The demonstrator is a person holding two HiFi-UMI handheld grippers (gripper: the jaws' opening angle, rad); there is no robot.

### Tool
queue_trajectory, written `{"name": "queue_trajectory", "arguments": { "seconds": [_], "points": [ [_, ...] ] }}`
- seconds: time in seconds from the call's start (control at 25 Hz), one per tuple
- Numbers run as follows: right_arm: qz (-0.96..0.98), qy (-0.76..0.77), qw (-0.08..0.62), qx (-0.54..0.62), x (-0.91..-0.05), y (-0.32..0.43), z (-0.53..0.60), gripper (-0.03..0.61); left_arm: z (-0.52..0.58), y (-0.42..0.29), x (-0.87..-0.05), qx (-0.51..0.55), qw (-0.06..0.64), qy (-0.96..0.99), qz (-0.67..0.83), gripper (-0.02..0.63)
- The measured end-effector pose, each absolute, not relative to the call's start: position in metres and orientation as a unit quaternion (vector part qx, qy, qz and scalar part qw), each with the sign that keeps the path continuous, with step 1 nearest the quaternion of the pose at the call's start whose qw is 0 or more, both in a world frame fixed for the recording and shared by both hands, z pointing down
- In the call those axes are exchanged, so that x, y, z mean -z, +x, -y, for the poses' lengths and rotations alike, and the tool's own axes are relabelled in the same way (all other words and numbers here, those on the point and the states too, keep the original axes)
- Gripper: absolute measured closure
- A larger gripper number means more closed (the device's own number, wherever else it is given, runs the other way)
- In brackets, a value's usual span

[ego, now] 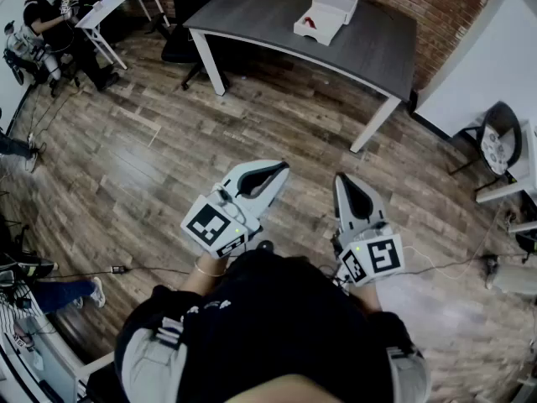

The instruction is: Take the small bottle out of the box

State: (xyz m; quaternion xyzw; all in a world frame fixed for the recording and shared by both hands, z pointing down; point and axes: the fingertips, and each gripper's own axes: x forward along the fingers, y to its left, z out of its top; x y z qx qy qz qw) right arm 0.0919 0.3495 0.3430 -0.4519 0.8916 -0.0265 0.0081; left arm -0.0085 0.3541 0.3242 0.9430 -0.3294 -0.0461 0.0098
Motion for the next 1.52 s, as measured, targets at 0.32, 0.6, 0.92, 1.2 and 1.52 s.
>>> {"name": "queue_trajectory", "arguments": {
  "seconds": [0.32,0.6,0.92,1.2,1.52],
  "points": [
    [-0.891,-0.453,0.010,0.029,-0.348,0.105,-0.353,0.580,-0.355,0.002,-0.330,0.039,0.013,0.943,0.330,0.611],
    [-0.888,-0.457,0.032,0.046,-0.346,0.124,-0.355,0.578,-0.356,0.020,-0.330,0.031,0.009,0.945,0.324,0.611],
    [-0.878,-0.473,0.044,0.058,-0.352,0.160,-0.359,0.578,-0.357,0.051,-0.333,0.022,0.016,0.949,0.313,0.611],
    [-0.873,-0.480,0.053,0.071,-0.356,0.194,-0.363,0.578,-0.359,0.082,-0.335,0.012,0.019,0.950,0.310,0.611],
    [-0.874,-0.476,0.052,0.079,-0.366,0.221,-0.365,0.578,-0.361,0.103,-0.342,0.011,0.028,0.946,0.322,0.611]
  ]
}}
